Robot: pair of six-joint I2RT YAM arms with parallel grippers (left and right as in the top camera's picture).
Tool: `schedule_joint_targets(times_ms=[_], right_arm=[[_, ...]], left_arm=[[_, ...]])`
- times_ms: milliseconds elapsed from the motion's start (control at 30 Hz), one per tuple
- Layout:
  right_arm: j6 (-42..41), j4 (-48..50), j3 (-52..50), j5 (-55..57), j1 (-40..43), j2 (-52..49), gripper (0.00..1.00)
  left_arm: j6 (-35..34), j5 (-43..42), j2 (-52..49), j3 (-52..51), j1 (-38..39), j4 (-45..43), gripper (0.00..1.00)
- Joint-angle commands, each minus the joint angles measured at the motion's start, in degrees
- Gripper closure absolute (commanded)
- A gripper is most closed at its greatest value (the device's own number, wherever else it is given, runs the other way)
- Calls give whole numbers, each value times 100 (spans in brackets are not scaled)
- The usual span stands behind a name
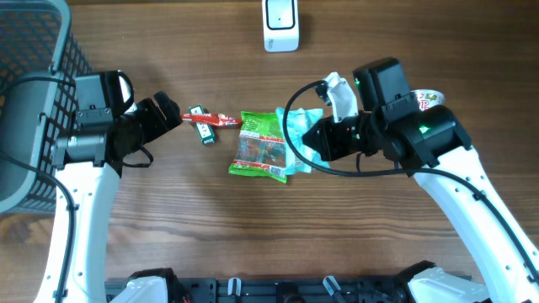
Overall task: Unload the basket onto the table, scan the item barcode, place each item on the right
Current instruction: 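Grasp the teal tissue pack with the right gripper and lift it, then carry the teal pack up to the white scanner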
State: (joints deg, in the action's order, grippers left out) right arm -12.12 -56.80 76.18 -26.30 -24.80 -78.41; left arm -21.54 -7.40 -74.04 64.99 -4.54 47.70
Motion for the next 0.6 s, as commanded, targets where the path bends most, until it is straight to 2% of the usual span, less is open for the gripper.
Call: schedule_joint_targets(times_ms=[0,167,367,467,567], right_arm=[[-297,-404,619,1036,13,-109,96],[-140,-1502,2417,1733,13,-789,96],[122,-2900,5359,2177,13,-2505,96],[149,-2986,6467,2592,13,-3204,96],[308,-2520,6861,3073,7,-3606,96]], left_arm=[[50,-48,-22,-7,20,-11,0],[50,-48,-22,-7,20,-11,0],[50,-48,-22,-7,20,-11,0],[50,-48,-22,-7,20,-11,0],[50,-48,-22,-7,20,-11,0]])
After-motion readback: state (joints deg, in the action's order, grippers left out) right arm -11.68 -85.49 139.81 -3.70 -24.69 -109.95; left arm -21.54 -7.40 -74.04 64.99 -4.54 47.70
